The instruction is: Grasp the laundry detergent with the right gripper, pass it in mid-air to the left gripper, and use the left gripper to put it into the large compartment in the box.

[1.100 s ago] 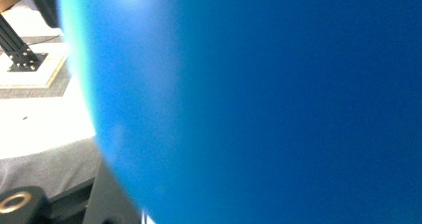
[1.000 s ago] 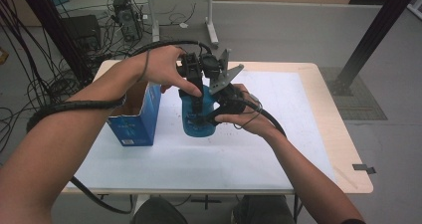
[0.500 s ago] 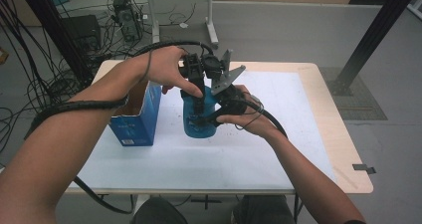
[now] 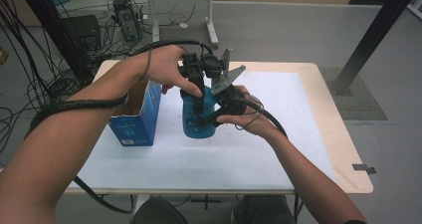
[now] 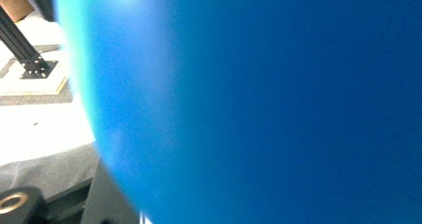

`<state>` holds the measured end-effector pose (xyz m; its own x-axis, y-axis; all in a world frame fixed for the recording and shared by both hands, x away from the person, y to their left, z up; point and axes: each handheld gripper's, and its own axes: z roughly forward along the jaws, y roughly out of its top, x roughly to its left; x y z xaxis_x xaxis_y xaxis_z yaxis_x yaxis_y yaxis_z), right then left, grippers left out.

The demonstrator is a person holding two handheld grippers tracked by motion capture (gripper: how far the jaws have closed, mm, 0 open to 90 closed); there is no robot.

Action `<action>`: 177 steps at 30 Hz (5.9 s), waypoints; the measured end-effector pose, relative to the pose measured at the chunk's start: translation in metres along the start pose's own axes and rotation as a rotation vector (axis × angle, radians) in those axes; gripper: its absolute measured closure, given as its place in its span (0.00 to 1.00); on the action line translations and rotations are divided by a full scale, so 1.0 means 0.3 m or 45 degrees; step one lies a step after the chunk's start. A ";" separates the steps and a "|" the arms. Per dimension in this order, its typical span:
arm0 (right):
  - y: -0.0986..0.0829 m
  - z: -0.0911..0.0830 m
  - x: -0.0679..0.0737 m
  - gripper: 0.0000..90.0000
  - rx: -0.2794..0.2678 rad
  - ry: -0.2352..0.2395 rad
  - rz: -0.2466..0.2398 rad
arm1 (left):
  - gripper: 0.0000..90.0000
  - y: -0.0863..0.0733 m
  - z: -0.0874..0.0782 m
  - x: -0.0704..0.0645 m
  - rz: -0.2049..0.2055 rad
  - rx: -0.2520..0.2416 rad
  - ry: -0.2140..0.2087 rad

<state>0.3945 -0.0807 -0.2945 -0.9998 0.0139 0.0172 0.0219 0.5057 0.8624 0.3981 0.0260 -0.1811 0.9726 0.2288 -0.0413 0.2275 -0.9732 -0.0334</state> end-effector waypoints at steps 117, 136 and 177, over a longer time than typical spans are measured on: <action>-0.189 -0.397 -0.043 0.00 0.169 -0.683 0.559 | 0.41 -0.278 -0.400 0.234 -1.015 -0.116 0.099; -0.168 -0.436 -0.026 0.00 0.251 -0.742 0.527 | 0.41 -0.477 -0.602 0.283 -1.564 -0.214 0.161; -0.202 -0.493 -0.022 0.00 0.387 -0.802 0.548 | 0.41 -0.586 -0.466 0.359 -1.799 -0.235 0.123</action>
<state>0.3993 -0.2389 -0.2721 -0.7163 0.6960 -0.0502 0.4933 0.5560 0.6689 0.4696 0.2185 -0.0402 -0.0742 0.9971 -0.0161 0.9872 0.0757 0.1400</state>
